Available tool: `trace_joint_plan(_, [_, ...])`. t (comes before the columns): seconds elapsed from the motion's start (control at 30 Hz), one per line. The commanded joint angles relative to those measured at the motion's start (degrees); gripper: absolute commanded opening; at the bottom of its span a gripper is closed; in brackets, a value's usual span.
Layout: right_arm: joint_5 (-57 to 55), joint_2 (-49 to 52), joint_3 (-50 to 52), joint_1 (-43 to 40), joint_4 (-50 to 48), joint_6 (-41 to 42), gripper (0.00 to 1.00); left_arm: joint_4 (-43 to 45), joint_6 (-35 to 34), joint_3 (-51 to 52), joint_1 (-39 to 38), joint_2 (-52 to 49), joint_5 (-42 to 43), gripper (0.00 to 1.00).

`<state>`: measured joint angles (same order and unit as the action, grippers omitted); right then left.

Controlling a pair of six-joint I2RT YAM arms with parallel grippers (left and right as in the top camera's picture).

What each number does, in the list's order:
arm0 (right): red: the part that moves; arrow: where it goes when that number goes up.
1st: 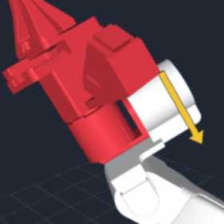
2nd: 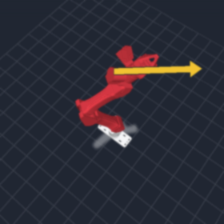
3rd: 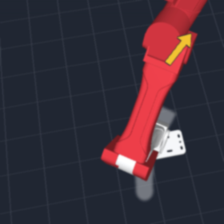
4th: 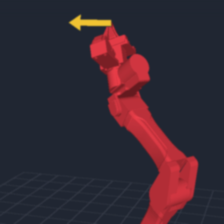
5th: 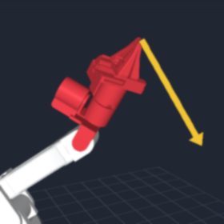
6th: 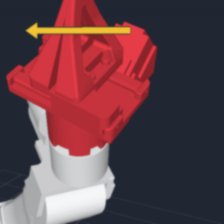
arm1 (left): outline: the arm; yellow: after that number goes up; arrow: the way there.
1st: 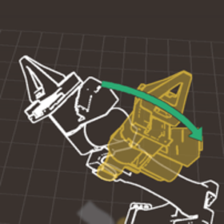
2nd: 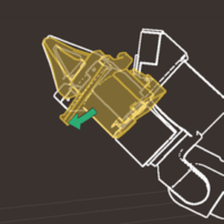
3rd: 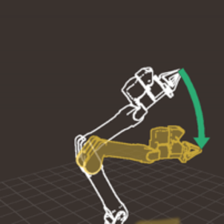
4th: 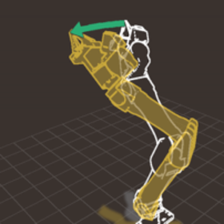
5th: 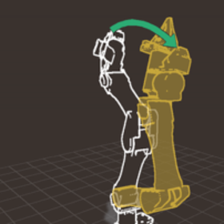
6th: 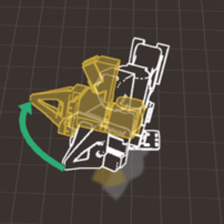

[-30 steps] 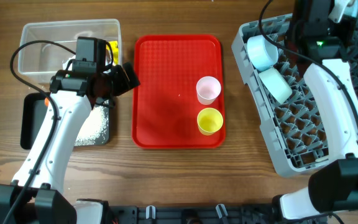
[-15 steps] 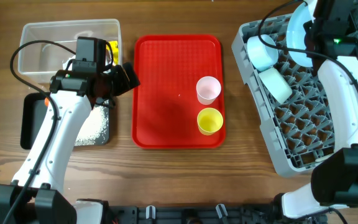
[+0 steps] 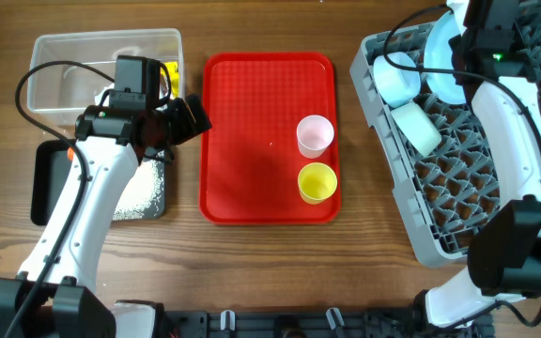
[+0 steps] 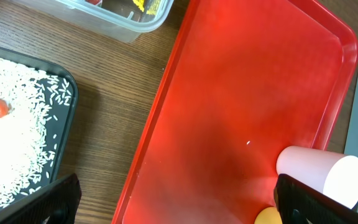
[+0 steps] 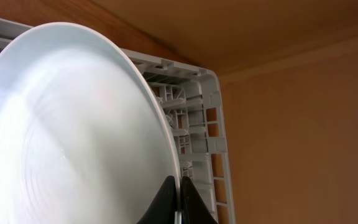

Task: Sort waste into correct bins and load items into the dishwasher rack
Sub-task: 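Stand the plate upright in the rack's far side and release, then withdraw the right gripper to the rack's near edge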

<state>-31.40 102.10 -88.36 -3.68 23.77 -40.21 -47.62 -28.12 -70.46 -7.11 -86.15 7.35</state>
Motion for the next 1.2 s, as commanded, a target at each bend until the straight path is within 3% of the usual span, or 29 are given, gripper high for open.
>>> trace_joint_plan(0.0, [2.2, 0.7, 0.2, 0.5, -0.3, 1.9, 0.53, 0.0, 0.7, -0.2, 0.2, 0.5, -0.3, 1.00])
trace_joint_plan(0.07, [2.1, 0.6, 0.2, 0.7, -0.3, 3.8, 0.77, 0.0, 0.7, -0.2, 0.2, 0.5, -0.3, 1.00])
trace_joint_plan(0.27, [1.9, -2.6, 0.2, 1.8, -0.5, 13.4, 1.00, 0.0, 0.7, -0.2, 0.2, 0.5, -0.3, 1.00])
trace_joint_plan(0.33, [1.9, -5.2, 0.2, 2.1, -0.4, 17.6, 1.00, 0.0, 0.7, -0.2, 0.2, 0.5, -0.3, 1.00])
trace_joint_plan(0.4, [4.5, -10.2, 0.2, 2.9, 2.7, 28.6, 1.00, 0.0, 0.7, -0.2, 0.2, 0.5, -0.3, 1.00])
trace_joint_plan(0.5, [18.9, -16.8, 0.2, 3.3, 13.2, 36.9, 1.00, 0.0, 0.7, -0.2, 0.2, 0.5, -0.3, 1.00])
trace_joint_plan(0.57, [29.8, -21.6, 0.2, 3.2, 23.1, 37.4, 0.99, 0.0, 0.7, -0.2, 0.2, 0.5, -0.3, 1.00])
trace_joint_plan(0.6, [32.3, -23.5, 0.2, 3.2, 26.9, 37.4, 0.97, 0.0, 0.7, -0.2, 0.2, 0.5, -0.3, 1.00])
trace_joint_plan(0.67, [37.3, -26.9, 0.2, 3.3, 34.7, 37.5, 0.79, 0.0, 0.7, -0.2, 0.2, 0.5, -0.3, 1.00])
trace_joint_plan(0.73, [37.3, -29.8, 0.2, 3.2, 42.2, 42.1, 0.70, 0.0, 0.7, -0.2, 0.2, 0.5, -0.3, 1.00])
trace_joint_plan(0.8, [31.5, -32.9, 0.2, 3.2, 50.5, 51.8, 0.59, 0.0, 0.7, -0.2, 0.2, 0.5, -0.3, 1.00])
trace_joint_plan(0.97, [17.7, -41.9, 0.5, 3.2, 64.0, 74.9, 0.54, 0.0, 0.7, -0.2, 0.2, 0.5, -0.3, 1.00])
trace_joint_plan(1.1, [11.5, -53.2, 6.8, 3.1, 67.1, 85.9, 0.83, 0.0, 0.7, -0.2, 0.2, 0.5, -0.3, 1.00])
trace_joint_plan(1.17, [9.6, -56.1, 11.3, 3.1, 67.1, 90.0, 0.90, 0.0, 0.7, -0.2, 0.2, 0.5, -0.3, 1.00])
